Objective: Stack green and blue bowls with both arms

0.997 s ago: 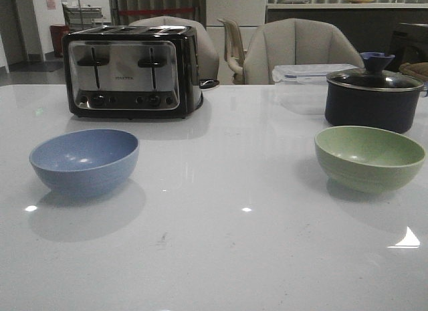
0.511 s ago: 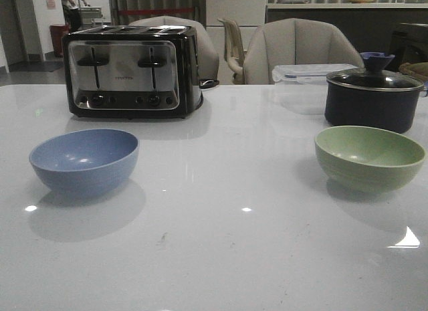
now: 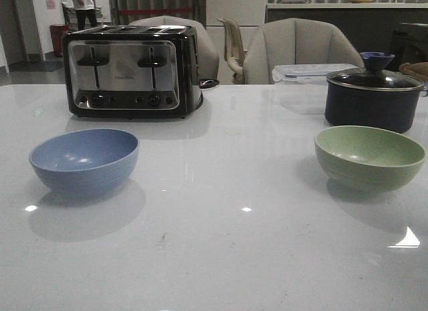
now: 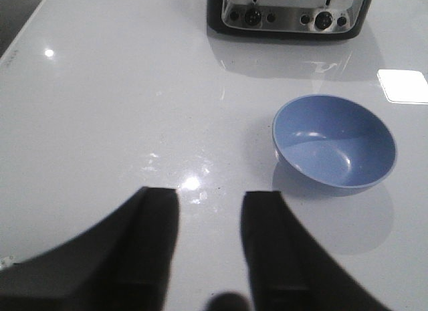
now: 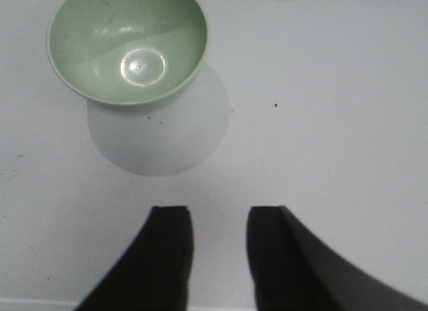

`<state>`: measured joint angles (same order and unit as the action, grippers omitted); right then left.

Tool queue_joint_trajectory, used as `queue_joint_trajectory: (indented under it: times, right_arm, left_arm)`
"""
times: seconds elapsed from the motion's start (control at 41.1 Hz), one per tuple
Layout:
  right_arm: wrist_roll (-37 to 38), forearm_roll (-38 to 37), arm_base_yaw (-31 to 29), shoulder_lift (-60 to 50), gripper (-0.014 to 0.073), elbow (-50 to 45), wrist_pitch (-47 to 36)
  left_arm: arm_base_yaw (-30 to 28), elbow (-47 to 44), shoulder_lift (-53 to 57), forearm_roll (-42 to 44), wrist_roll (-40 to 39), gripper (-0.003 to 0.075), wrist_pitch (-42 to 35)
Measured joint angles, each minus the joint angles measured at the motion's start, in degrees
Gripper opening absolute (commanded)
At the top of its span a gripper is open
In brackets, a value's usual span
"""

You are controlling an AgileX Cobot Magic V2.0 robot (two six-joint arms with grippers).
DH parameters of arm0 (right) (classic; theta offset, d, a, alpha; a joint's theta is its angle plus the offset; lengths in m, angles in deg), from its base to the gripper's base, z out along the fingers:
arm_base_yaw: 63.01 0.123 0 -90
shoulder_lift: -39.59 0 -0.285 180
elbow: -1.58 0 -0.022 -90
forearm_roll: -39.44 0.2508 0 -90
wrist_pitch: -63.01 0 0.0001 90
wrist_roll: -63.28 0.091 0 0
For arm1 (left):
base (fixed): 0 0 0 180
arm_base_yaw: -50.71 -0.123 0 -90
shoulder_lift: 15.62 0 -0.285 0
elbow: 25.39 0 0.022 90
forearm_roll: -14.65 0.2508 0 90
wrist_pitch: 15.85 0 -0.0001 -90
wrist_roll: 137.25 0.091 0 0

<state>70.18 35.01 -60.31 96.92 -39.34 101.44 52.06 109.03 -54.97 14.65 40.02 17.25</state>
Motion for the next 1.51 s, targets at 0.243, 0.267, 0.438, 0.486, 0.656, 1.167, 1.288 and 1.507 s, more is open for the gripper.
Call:
queue_joint_trajectory:
  times: [0.243,0.267,0.438,0.486,0.656,1.167,1.288,1.507]
  right_arm:
    - [0.0,0.0,0.0,1.9,0.0547,0.0,-1.2]
    - [0.0,0.1,0.0,2.2,0.0547,0.0,-1.7]
    - [0.0,1.3,0.0,6.1,0.0547,1.2,-4.3]
    - [0.0,1.4,0.0,8.2,0.0547,2.3,-4.4]
    - [0.0,1.8,0.0,16.9,0.0547,7.7,-4.4]
    - [0.0,-0.4,0.0,44.7,0.0547,22.8,-10.8]
    - [0.0,-0.4,0.0,49.7,0.0547,25.3,-11.4]
    - [0.0,-0.5,0.0,55.2,0.0392,28.4,-11.9]
  left_arm:
    - [0.0,0.0,-4.3,0.0,0.0,0.0615,0.0]
    - [0.0,0.0,-4.7,0.0,0.0,0.0615,0.0]
    - [0.0,-0.1,-7.1,0.0,0.0,0.0615,0.0]
    - [0.0,-0.1,-7.4,0.0,0.0,0.0615,0.0]
    - [0.0,-0.1,-7.5,0.0,0.0,0.0615,0.0]
    - [0.0,-0.1,-7.5,0.3,0.0,0.0573,0.0]
    - [0.0,-0.1,-7.5,0.3,0.0,0.0552,0.0]
    - [0.0,-0.1,-7.5,0.3,0.0,0.053,0.0]
